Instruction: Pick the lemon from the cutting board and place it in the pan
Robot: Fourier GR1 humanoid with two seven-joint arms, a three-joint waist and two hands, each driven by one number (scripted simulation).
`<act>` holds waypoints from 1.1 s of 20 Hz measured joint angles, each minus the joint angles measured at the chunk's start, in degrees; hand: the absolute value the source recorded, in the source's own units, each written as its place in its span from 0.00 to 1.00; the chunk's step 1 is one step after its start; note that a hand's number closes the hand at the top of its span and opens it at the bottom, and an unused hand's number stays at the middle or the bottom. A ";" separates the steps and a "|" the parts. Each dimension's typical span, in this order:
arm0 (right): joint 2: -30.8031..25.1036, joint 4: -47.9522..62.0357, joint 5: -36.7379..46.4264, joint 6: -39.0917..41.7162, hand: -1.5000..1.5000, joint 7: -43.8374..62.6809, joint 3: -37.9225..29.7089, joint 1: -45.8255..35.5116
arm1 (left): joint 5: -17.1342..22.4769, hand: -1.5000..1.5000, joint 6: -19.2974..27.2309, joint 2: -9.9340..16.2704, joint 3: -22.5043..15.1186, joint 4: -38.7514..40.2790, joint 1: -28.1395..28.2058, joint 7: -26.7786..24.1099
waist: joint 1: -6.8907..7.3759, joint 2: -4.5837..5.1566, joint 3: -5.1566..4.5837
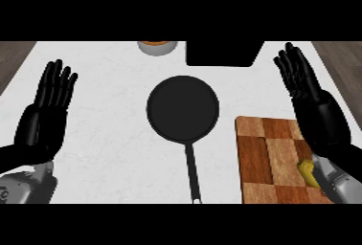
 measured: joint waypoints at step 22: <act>-31.94 28.73 -1.95 28.33 0.00 -1.27 -14.68 19.81 | -12.25 0.50 3.03 6.20 -6.75 6.71 12.21 14.32 | 0.24 1.79 2.12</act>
